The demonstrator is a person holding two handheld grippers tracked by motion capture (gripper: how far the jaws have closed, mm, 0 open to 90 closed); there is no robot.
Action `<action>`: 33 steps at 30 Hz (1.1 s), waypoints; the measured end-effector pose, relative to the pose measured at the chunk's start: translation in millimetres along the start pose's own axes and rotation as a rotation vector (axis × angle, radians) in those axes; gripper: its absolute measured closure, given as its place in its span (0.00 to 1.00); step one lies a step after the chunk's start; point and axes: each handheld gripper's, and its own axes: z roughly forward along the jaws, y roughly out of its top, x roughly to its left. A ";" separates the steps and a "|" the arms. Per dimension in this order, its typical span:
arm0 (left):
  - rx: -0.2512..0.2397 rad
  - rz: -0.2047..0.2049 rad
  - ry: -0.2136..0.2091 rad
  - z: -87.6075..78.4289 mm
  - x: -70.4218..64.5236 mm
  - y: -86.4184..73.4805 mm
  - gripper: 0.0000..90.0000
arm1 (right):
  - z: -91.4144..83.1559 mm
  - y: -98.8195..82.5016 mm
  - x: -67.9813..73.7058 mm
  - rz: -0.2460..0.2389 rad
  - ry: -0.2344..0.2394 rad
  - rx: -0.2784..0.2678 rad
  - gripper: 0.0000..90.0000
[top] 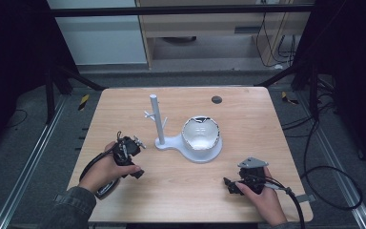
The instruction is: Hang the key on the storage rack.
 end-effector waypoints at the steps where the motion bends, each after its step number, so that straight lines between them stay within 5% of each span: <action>1: 0.012 -0.006 0.000 -0.6 2.6 -0.5 0.08 | 0.0 0.0 0.0 0.000 0.000 0.000 0.00; 8: 0.086 -0.002 0.001 -3.2 14.4 -0.4 0.12 | 0.0 0.0 0.0 0.000 0.000 0.000 0.00; 23: 0.169 -0.006 0.007 5.9 17.8 -3.7 0.23 | -0.2 -0.2 0.3 0.002 -0.002 0.000 0.01; 33: 0.173 -0.020 0.009 7.5 17.7 -7.6 0.34 | -0.4 -0.3 0.2 0.002 -0.003 -0.001 0.01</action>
